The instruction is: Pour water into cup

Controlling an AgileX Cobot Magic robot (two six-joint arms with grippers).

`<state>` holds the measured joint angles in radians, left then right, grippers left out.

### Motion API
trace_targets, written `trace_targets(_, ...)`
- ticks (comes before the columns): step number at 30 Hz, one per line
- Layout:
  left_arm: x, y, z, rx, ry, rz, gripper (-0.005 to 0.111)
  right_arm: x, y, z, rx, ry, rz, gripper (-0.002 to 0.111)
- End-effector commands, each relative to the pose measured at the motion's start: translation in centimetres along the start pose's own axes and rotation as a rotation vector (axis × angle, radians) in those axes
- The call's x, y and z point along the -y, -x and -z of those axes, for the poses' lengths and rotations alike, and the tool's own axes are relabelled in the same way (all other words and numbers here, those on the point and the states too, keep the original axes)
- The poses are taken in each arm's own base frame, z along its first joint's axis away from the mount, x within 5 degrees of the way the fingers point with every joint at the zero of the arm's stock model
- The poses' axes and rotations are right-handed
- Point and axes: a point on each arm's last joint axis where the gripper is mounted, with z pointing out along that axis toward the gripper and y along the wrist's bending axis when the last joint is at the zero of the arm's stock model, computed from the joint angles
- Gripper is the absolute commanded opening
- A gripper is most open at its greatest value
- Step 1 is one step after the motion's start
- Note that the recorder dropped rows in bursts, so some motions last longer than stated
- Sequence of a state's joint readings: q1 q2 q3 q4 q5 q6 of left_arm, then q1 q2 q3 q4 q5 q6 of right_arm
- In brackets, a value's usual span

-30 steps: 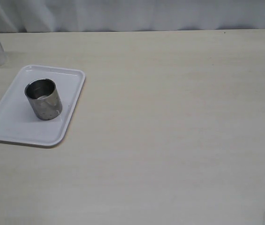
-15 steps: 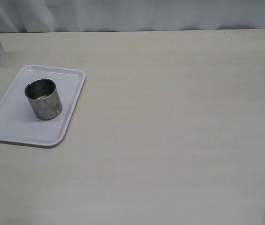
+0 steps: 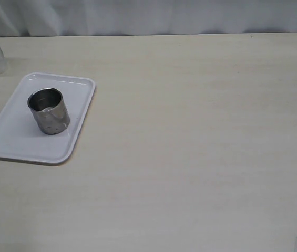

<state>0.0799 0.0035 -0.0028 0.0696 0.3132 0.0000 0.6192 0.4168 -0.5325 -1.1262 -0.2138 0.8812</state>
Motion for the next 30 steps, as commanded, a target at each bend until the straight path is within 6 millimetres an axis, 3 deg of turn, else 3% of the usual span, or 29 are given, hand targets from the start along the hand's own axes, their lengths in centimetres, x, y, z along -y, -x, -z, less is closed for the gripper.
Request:
trace_targets(1, 0.04, 0.0, 0.0, 0.009, -0.006, -0.005, 0.105, 0.07, 0.0, 0.11, 0.001, -0.01, -0.014, 0.004)
trace_targets(17, 0.04, -0.04, 0.0, 0.005, -0.006, -0.008, 0.101, 0.07, 0.0, 0.11, 0.001, -0.01, -0.014, 0.004)
trace_targets(19, 0.04, -0.04, 0.0, 0.005, -0.006, -0.008, 0.091, 0.07, 0.0, 0.11, 0.001, -0.01, -0.014, 0.004)
trace_targets(24, 0.04, -0.06, 0.0, 0.003, -0.006, -0.008, 0.041, 0.07, 0.0, 0.11, 0.001, -0.01, -0.014, 0.004)
trace_targets(27, 0.04, -0.06, 0.0, 0.003, -0.006, -0.008, 0.017, 0.07, 0.0, 0.11, 0.001, -0.01, -0.014, 0.004)
trace_targets(30, 0.04, -0.06, 0.0, 0.003, -0.006, -0.008, 0.0, 0.07, 0.0, 0.11, 0.001, -0.01, -0.014, 0.004)
